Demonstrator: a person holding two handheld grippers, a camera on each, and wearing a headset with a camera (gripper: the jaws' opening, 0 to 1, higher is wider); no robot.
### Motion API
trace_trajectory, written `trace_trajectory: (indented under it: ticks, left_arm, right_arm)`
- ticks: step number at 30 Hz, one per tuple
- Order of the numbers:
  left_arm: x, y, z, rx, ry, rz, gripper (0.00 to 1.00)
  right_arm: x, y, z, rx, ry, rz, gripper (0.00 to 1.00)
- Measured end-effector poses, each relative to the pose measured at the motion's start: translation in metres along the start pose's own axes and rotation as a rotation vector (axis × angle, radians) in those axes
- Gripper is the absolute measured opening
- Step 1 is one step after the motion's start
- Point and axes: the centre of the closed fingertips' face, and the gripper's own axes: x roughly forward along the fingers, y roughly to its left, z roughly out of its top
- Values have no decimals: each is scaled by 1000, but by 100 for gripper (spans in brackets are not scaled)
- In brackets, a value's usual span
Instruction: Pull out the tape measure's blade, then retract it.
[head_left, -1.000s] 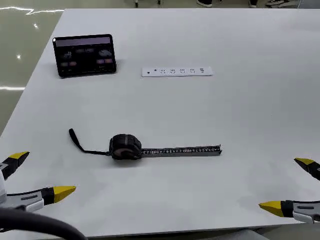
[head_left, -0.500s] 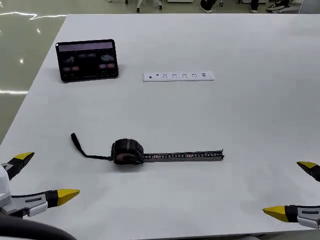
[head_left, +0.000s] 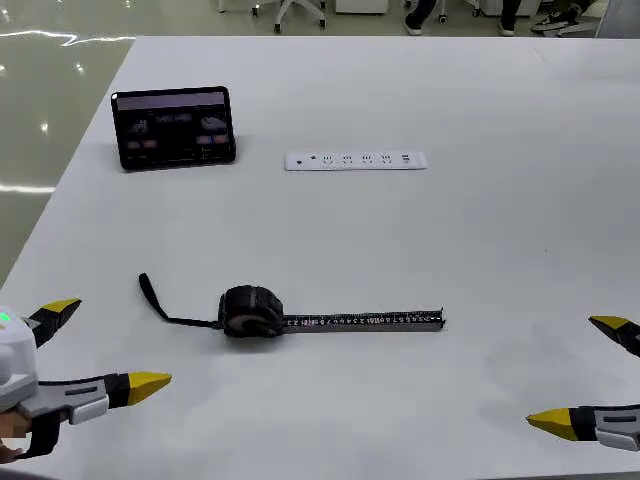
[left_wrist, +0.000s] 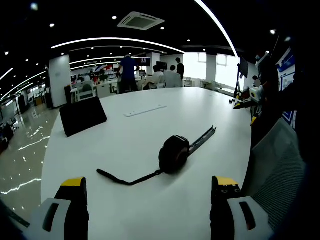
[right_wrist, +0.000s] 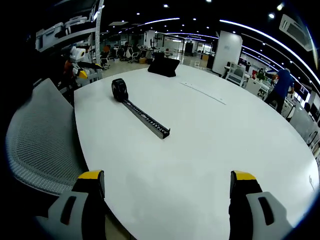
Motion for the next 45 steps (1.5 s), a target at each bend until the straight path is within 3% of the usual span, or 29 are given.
trace_trajectory:
  ticks: [6, 13, 21, 28, 32, 38, 43, 45]
  left_arm:
    - [15, -7, 23, -58, -39, 16, 100]
    - [33, -18, 35, -75, -20, 37, 100]
    - [62, -46, 52, -93, -21, 49, 100]
    - [87, -55, 53, -115, -24, 101, 99]
    - [98, -47, 53, -96, -28, 186, 99]
    - [111, -45, 59, -132, -61, 239, 100]
    - [121, -52, 54, -138, -59, 263, 100]
    - [120, -49, 51, -145, -67, 306, 100]
  right_arm:
    - [9, -6, 13, -60, 24, 53, 100]
    - [20, -8, 33, -133, 38, 107, 100]
    - [39, -10, 53, -192, 51, 157, 100]
    - [59, -7, 65, -247, 52, 196, 97]
    - [71, -4, 70, -288, 62, 223, 97]
    - [86, -4, 81, -321, 64, 248, 96]
    - [101, -4, 85, -369, 87, 283, 96]
    - [108, -5, 86, -381, 98, 294, 95]
